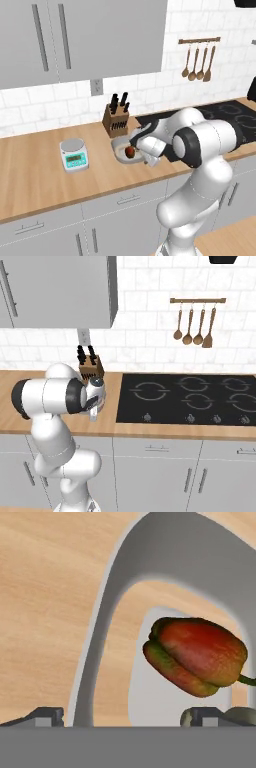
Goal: Take the meat container that has the chicken drumstick and place it on the second highest rack of the freezer. Then take the vegetable container that has the bell pepper and mushroom and place it on the highest rack of the freezer.
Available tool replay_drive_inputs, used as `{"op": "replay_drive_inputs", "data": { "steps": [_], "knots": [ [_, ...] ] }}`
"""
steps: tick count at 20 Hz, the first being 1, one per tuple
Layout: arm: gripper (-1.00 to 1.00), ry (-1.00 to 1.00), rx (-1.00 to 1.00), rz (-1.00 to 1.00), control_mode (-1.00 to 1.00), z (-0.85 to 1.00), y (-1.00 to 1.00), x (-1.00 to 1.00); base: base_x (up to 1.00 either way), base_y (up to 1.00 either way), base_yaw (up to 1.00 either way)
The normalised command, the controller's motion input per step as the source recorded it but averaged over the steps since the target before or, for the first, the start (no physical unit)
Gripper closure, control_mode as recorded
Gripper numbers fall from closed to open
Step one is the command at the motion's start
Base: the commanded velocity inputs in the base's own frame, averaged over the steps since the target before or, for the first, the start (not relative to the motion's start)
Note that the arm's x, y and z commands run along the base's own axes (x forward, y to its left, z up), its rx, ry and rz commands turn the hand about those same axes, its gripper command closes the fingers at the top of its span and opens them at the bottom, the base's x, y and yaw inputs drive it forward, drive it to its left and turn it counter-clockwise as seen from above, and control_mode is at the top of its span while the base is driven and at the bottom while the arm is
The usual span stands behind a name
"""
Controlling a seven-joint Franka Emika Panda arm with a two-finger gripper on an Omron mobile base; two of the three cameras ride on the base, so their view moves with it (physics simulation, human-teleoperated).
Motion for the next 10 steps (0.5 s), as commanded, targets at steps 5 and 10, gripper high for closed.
{"op": "replay_drive_inputs", "data": {
  "steps": [5, 10],
  "knots": [
    [1.00, 0.02, -0.02, 0.01, -1.00, -0.31, 0.21, 0.00, 0.00, 0.00, 0.00],
    [1.00, 0.07, -0.07, 0.00, -1.00, -0.11, 0.05, -0.01, 0.00, 0.00, 0.00]
  ]
}}
